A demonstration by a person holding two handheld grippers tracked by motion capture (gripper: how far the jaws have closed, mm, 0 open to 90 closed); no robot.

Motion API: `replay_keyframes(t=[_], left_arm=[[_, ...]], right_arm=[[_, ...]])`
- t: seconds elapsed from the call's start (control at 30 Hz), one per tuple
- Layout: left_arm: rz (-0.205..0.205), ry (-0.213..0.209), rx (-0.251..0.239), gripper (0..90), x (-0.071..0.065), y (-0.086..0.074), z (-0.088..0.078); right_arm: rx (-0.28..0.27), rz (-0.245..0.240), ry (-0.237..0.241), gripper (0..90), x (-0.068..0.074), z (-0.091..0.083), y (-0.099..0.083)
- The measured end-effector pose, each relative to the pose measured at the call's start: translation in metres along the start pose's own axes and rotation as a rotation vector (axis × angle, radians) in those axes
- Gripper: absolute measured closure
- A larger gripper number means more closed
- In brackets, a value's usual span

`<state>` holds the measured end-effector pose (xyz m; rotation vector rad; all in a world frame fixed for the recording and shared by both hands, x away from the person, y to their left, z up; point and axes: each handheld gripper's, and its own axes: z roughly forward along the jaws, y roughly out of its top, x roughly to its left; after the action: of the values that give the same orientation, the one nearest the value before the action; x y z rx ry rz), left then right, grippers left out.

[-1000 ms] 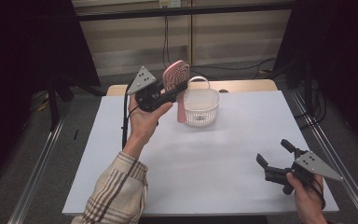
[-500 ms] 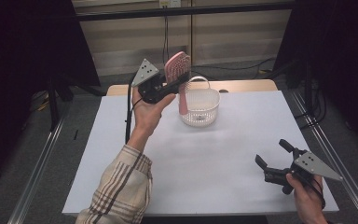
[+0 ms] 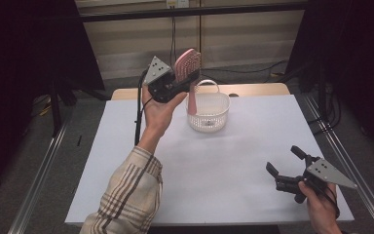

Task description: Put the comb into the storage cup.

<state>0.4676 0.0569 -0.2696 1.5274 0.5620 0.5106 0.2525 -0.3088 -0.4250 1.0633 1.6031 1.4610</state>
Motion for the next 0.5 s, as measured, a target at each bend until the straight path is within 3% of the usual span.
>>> replay_keyframes(t=[0.07, 0.17, 0.23, 0.5], left_arm=[[-0.002, 0.001, 0.001, 63.0, 0.001, 0.000, 0.002], [0.034, 0.011, 0.012, 63.0, -0.001, -0.003, 0.007], [0.008, 0.002, 0.002, 63.0, -0.001, -0.004, 0.010], [0.015, -0.001, -0.009, 63.0, -0.003, -0.001, 0.023]], right_arm=[[-0.002, -0.002, 0.005, 0.8, 0.000, -0.001, 0.000], [0.003, -0.002, 0.011, 0.8, 0.001, 0.000, 0.000], [0.005, -0.006, 0.016, 0.8, 0.001, 0.000, -0.001], [-0.002, -0.004, 0.023, 0.8, 0.002, -0.001, 0.000]])
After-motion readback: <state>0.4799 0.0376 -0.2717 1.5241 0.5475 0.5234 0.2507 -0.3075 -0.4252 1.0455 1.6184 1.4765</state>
